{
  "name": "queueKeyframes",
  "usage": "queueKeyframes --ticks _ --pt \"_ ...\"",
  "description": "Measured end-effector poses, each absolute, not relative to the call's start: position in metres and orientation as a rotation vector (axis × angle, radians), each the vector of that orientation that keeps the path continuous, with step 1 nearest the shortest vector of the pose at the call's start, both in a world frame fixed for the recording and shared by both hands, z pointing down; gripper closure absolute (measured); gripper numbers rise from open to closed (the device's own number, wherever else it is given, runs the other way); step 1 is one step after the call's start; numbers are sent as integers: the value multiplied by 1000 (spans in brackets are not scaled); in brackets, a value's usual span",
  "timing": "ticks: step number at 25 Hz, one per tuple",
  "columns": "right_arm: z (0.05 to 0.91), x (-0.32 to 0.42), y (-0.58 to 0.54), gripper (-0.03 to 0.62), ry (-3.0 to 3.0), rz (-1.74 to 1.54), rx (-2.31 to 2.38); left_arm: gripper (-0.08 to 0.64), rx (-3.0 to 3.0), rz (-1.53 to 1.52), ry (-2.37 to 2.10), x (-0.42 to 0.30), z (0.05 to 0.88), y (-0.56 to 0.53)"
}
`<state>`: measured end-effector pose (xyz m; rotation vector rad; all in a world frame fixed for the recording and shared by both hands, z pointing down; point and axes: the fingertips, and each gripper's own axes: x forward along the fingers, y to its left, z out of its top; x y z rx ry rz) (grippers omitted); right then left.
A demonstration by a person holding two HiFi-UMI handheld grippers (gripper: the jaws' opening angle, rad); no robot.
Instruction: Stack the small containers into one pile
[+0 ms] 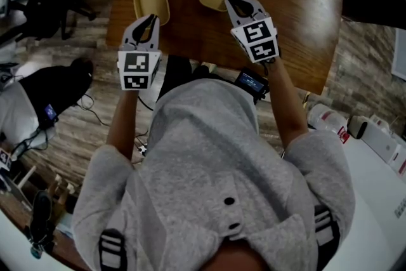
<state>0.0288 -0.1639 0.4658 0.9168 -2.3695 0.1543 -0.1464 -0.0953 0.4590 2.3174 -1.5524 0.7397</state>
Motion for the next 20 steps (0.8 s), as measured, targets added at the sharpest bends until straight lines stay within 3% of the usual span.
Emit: queueKeyframes --ticks 9,20 --pt "458 30 -165 577 -2371 125 956 460 2342 969 -1375 -153 516 -84" --pt "460 38 -170 577 -2351 126 978 459 2345 1312 -1206 -158 578 -81"
